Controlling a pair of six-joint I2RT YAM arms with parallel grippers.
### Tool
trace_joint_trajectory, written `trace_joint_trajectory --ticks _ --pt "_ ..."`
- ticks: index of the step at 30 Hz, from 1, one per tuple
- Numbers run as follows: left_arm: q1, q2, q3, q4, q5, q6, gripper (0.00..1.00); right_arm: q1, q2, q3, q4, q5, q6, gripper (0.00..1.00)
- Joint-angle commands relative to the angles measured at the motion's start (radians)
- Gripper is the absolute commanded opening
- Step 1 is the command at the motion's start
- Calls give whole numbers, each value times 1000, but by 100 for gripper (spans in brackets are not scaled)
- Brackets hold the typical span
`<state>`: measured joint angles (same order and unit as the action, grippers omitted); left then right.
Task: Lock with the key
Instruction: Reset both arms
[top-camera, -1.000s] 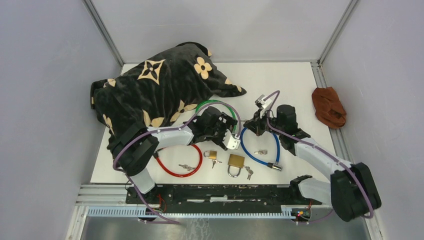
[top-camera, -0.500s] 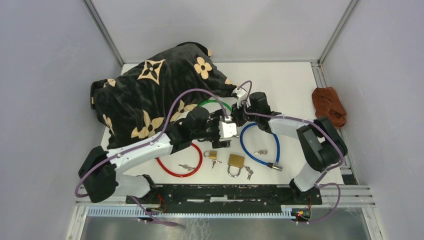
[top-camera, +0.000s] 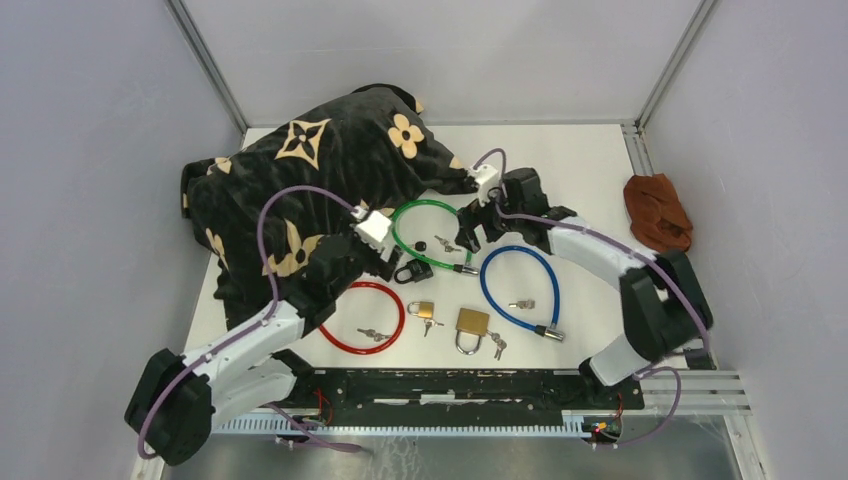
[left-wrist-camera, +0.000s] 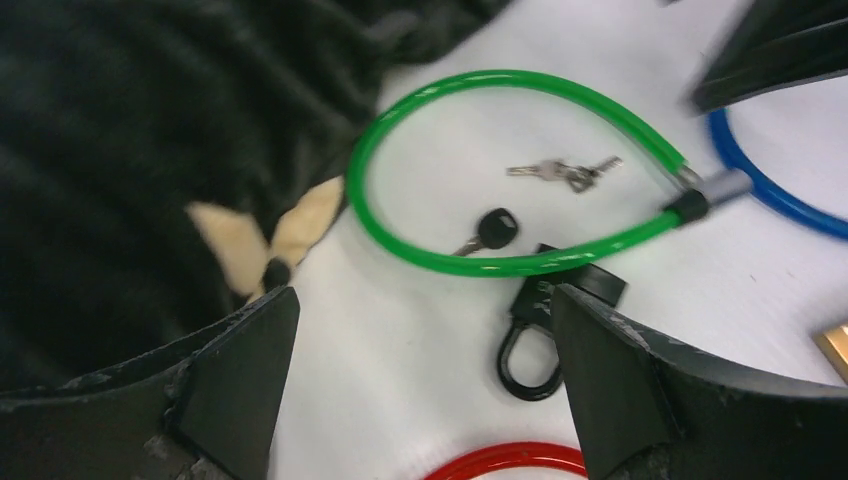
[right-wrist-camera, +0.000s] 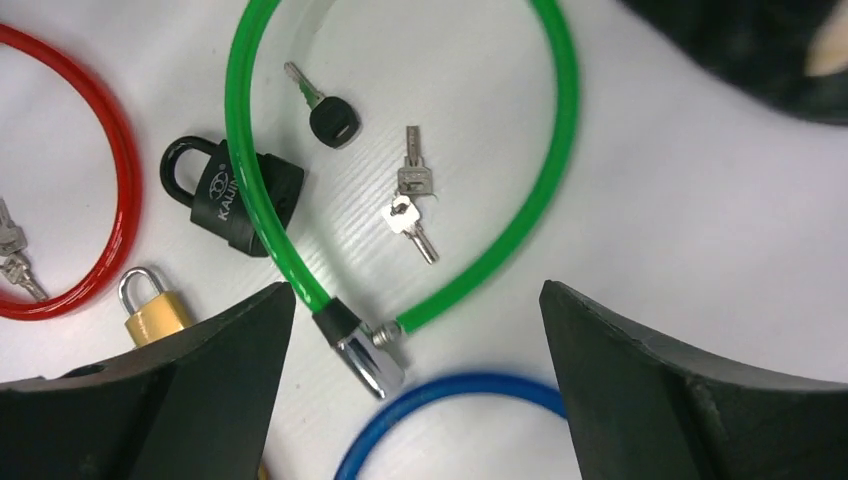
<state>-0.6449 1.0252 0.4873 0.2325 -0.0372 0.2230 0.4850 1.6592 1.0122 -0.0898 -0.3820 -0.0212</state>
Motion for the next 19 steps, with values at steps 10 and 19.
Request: trace_joint_trajectory --ticks 10,19 --pt "333 -319 -281 213 -97 -331 100 -256 -726 -525 118 620 108 98" --pt "408 -402 -360 286 -13 -364 100 -256 -901 -744 191 690 297 98"
